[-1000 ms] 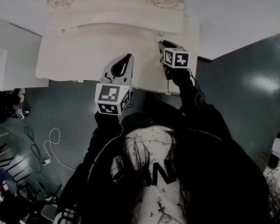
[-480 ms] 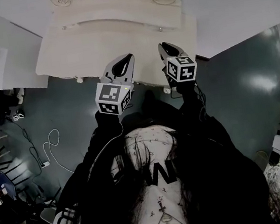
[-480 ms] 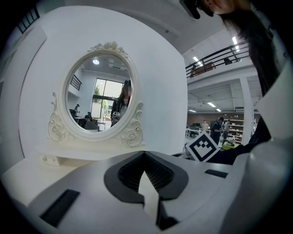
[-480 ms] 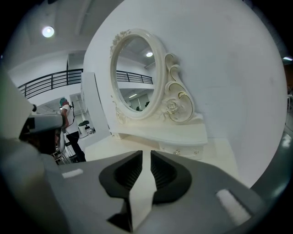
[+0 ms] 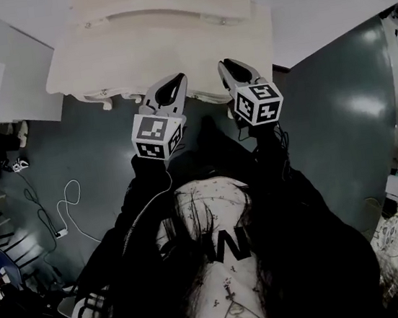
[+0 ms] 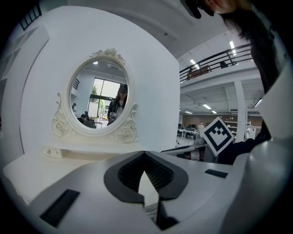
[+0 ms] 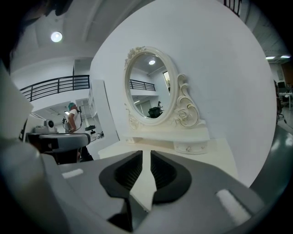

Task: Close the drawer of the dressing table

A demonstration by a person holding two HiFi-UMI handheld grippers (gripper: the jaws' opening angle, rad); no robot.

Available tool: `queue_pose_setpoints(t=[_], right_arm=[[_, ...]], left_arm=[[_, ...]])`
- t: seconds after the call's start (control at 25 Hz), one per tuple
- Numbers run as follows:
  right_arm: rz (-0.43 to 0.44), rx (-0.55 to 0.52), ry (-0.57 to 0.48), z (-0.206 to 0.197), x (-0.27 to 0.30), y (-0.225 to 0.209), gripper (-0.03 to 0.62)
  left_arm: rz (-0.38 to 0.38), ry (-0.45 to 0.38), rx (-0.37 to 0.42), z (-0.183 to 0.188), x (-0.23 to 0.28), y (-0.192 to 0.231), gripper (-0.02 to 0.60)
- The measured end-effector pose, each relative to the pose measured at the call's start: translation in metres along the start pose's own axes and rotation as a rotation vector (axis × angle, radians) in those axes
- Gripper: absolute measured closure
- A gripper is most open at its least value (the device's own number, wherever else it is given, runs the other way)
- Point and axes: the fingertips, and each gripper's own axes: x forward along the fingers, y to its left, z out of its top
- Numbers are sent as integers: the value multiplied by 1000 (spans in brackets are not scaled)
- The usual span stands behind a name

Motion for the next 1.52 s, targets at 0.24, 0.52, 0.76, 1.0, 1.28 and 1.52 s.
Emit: queue_pose_setpoints(t=[0.24, 0.52, 0.76, 1.0, 1.28, 1.52], right_arm=[[-6, 27, -29, -20, -52, 41, 531], [-33, 33, -43, -36, -94, 60, 530], [-11, 12, -61, -30, -114, 70, 531], [25, -5, -69, -26, -132, 71, 531], [92, -2, -71, -28, -176, 70, 531], [141, 14, -72, -42, -230, 58, 531]], left_arm=[[-55, 32, -6, -27, -36, -31, 581], [-100, 36, 10, -40, -67, -63, 581], [-83, -4, 8, -30, -78, -74, 581], [-67, -34, 18, -23, -80, -94, 581], [-35, -49, 9, -17, -81, -138, 581], [-27, -31, 15, -31, -83, -203, 581]])
